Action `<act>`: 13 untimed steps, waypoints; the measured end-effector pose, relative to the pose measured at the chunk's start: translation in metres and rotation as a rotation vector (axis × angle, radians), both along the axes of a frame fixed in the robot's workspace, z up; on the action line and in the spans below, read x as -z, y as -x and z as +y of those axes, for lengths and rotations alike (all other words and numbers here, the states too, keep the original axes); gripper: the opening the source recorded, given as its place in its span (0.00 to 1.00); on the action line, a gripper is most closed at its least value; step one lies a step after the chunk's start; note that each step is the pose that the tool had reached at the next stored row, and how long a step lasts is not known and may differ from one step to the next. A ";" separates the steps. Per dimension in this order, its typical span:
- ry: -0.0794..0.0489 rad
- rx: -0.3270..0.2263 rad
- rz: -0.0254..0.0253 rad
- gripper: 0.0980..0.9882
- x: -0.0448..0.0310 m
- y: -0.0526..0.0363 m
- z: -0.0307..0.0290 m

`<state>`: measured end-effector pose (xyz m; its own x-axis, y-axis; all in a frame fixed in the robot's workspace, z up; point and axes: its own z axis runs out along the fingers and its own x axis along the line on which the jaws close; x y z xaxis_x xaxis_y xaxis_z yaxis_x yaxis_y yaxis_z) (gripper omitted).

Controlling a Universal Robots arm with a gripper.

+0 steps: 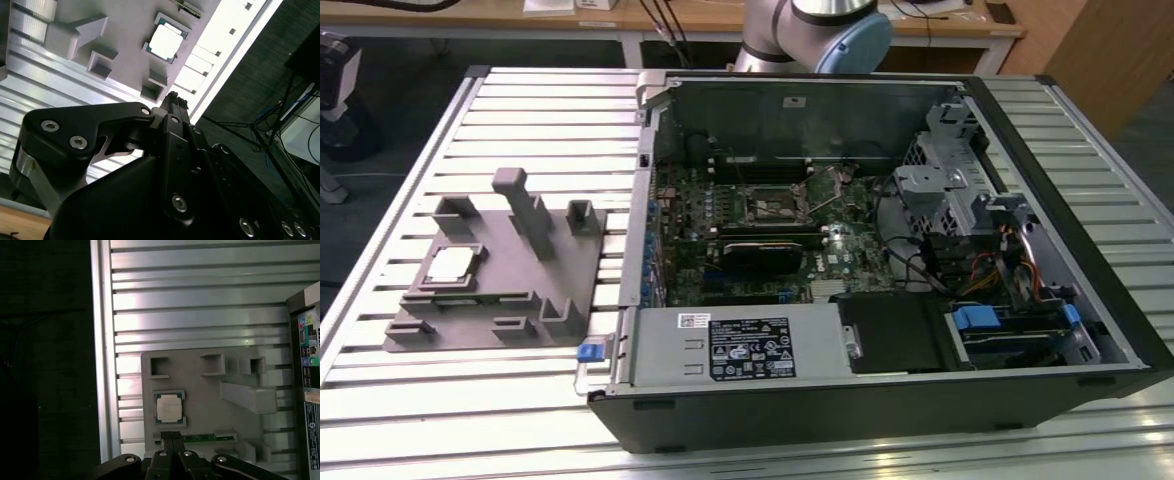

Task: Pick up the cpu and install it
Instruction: 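Pick up the cpu and move it towards the insertion slot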

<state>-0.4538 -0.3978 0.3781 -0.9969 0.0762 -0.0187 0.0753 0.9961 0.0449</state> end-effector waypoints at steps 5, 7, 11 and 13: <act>-0.003 0.000 0.0002 0.01 0.0053 0.0000 -0.0008; -0.007 0.000 0.0002 0.01 0.0090 0.0000 -0.0023; -0.010 0.000 0.0002 0.01 0.0139 0.0000 -0.0038; -0.011 0.000 0.0001 0.01 0.0157 0.0000 -0.0043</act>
<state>-0.4538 -0.4021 0.3624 -0.9969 0.0764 -0.0178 0.0754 0.9956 0.0555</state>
